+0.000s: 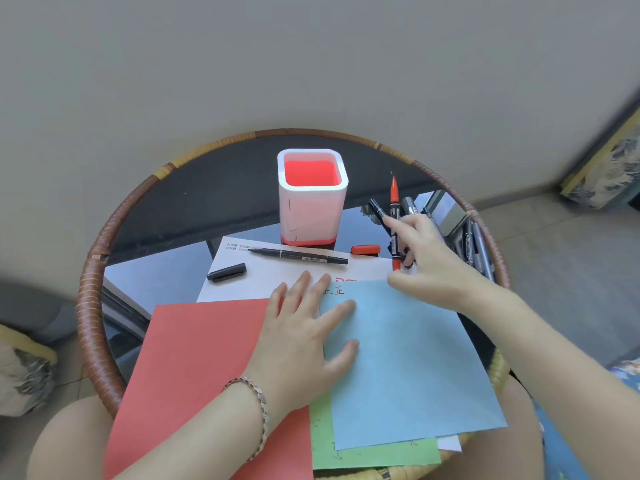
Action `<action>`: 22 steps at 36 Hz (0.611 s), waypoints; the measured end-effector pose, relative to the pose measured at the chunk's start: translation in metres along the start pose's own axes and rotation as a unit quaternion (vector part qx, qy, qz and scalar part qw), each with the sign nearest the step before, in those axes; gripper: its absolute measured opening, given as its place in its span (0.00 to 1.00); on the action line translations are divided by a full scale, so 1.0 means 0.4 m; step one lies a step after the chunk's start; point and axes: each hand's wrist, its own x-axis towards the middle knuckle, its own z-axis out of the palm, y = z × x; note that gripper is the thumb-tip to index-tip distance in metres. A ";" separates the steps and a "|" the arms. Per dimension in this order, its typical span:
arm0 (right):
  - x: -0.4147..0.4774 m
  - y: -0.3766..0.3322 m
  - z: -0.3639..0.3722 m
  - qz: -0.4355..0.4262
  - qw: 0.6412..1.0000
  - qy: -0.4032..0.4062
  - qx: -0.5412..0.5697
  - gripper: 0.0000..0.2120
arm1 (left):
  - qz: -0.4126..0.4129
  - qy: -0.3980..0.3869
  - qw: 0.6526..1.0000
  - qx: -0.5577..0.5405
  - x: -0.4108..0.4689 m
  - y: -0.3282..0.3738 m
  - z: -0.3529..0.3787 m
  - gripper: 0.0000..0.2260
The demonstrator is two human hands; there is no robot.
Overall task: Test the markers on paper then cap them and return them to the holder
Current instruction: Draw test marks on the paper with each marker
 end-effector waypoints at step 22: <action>0.134 0.025 -0.023 0.061 0.967 0.140 -0.203 0.12 | -0.003 0.000 1.000 -0.001 0.002 -0.006 0.001 0.23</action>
